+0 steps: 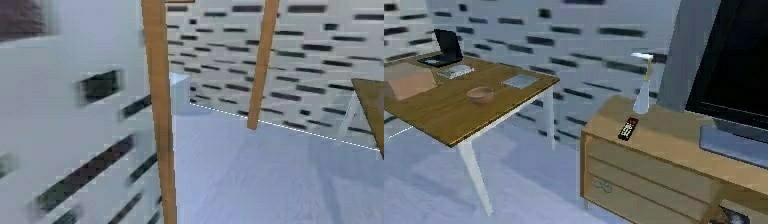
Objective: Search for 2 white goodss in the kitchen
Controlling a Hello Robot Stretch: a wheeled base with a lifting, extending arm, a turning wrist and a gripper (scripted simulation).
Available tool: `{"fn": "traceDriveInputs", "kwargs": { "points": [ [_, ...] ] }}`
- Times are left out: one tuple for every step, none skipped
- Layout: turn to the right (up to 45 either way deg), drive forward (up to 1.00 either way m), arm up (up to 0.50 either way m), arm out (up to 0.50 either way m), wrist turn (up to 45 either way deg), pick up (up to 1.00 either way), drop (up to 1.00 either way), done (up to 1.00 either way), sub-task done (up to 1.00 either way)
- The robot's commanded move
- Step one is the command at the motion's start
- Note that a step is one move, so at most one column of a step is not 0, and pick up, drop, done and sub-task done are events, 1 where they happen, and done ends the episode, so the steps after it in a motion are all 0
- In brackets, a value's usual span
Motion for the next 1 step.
{"fn": "traceDriveInputs", "kwargs": {
  "points": [
    [45.0,0.0,0.0,0.0,0.0,0.0,0.0,0.0,0.0]
  ]
}}
